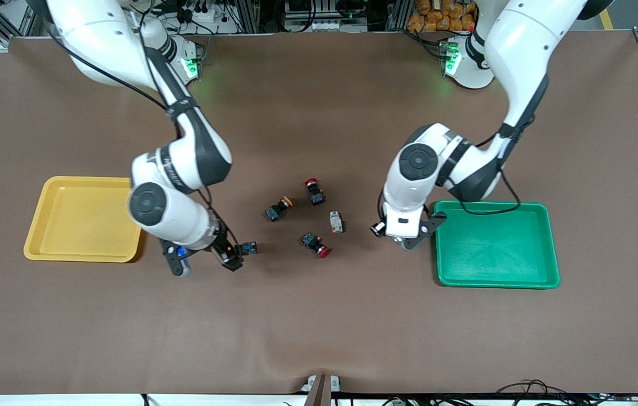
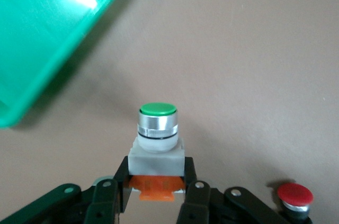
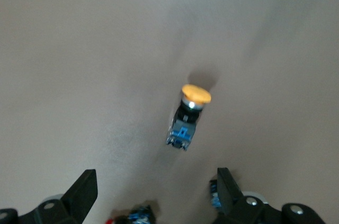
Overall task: Place green and yellow buttons in trays
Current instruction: 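Carry the green button toward the green tray while the right gripper grasps a yellow button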
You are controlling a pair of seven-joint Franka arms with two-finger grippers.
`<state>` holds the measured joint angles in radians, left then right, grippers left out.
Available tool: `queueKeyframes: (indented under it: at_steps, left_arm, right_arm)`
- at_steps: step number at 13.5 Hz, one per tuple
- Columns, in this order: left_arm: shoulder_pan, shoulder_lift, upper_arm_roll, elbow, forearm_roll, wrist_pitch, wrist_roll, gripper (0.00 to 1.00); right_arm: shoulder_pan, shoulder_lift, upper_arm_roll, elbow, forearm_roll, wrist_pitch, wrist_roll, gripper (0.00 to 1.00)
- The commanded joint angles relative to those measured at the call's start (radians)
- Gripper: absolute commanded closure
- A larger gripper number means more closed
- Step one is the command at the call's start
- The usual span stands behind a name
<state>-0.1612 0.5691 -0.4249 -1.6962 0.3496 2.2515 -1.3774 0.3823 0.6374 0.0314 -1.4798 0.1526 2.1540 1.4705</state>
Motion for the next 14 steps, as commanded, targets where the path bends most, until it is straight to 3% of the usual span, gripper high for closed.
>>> queueKeyframes:
  at_steps: [1,3,8,12,13,14]
  left_arm:
    - [0.051,-0.044,-0.011,-0.011,0.012,-0.043,0.092,1.0]
    - [0.093,-0.052,-0.011,-0.011,0.012,-0.067,0.167,1.0]
    - [0.222,-0.057,-0.011,-0.023,0.011,-0.078,0.386,1.0]
    - [0.321,-0.028,-0.008,-0.042,0.017,-0.078,0.573,1.0]
    - [0.342,-0.011,-0.008,-0.042,0.018,-0.078,0.613,1.0]
    - [0.356,0.001,-0.008,-0.046,0.02,-0.078,0.639,1.0]
  right_arm:
    - [0.004,0.074,-0.01,0.044,0.004,0.042,0.178,0.0]
    - [0.018,0.1,-0.015,0.052,-0.016,0.047,0.202,0.0]
    - [0.095,0.176,-0.013,0.049,-0.229,0.09,0.344,0.0]
    - [0.095,0.188,-0.015,0.044,-0.249,0.093,0.338,0.0]
    - [0.092,0.191,-0.015,0.041,-0.263,0.093,0.338,0.03]
    - [0.092,0.192,-0.015,0.038,-0.277,0.102,0.338,0.18]
